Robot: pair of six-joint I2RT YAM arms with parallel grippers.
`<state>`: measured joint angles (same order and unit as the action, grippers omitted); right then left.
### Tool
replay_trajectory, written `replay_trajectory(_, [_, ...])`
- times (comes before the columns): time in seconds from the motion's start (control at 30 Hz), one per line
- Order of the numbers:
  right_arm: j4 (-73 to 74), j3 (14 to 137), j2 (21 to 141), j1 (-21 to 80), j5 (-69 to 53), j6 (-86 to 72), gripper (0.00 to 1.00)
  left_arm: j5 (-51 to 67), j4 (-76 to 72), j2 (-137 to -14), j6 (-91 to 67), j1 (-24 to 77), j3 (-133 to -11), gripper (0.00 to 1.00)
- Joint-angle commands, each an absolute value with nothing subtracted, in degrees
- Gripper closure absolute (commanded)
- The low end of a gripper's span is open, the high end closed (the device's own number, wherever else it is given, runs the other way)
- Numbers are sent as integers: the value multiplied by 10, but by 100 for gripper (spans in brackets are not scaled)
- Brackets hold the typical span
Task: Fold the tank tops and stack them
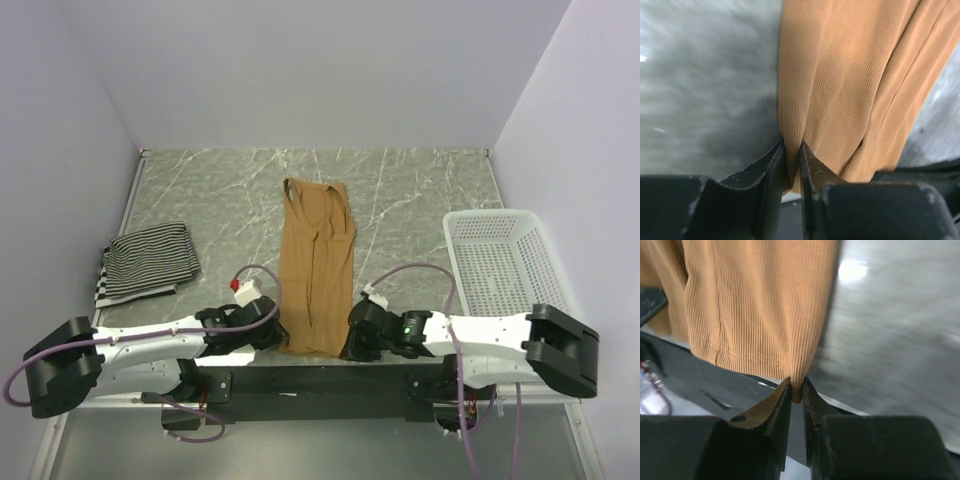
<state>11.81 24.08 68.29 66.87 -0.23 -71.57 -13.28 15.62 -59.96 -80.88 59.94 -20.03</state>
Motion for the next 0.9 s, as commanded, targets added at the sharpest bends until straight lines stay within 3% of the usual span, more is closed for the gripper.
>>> replay_trajectory(0.0, [220, 222, 622, 664, 51, -715, 79, -112, 191, -636, -831, 642, -206, 76])
replay_trajectory(0.07, [252, 215, 579, 658, 59, -713, 79, -119, 199, -646, -841, 660, -215, 75])
replay_trajectory(0.13, [266, 214, 551, 656, 62, -709, 76, -124, 214, -644, -844, 663, -223, 62])
replay_trajectory(0.2, [285, 217, 543, 656, 70, -704, 67, -129, 233, -625, -843, 663, -223, 52])
replay_trajectory(0.3, [299, 228, 545, 655, 82, -697, 56, -127, 257, -591, -845, 664, -221, 46])
replay_trajectory(0.87, [223, 204, 572, 645, 72, -709, 55, -75, 244, -593, -862, 664, -160, 58])
